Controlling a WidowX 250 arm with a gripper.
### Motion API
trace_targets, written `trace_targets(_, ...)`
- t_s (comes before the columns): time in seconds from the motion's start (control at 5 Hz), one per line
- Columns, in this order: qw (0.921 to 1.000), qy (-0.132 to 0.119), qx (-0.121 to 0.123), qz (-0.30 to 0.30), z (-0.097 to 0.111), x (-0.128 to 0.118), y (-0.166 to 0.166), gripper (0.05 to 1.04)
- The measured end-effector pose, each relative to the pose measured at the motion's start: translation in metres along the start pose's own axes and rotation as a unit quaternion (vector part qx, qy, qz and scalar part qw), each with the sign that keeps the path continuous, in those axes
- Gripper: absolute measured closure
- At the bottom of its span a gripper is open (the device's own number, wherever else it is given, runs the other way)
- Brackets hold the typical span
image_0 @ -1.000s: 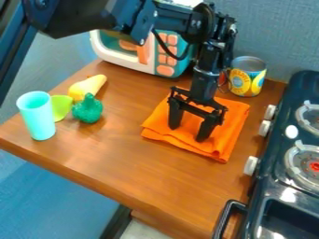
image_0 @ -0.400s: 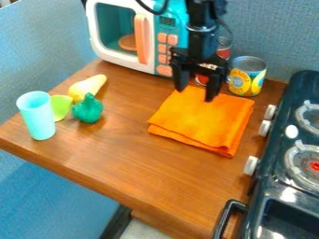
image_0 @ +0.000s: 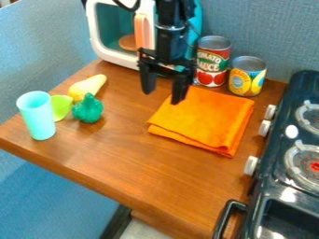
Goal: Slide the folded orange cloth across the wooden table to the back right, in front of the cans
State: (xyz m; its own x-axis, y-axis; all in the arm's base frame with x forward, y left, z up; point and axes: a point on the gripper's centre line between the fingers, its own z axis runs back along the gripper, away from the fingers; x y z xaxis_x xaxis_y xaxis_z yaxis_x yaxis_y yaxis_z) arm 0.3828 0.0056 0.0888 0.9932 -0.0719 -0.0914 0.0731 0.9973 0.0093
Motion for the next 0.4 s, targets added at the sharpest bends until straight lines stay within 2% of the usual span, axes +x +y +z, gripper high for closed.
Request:
trace_targets(0.2, 0.9995, 0.009, 0.029, 0.01, 0.001, -0.017, 0.031, 0.083)
trace_targets(0.4, 0.9981, 0.01, 0.059, 0.015, 0.01, -0.031, 0.046, 0.083)
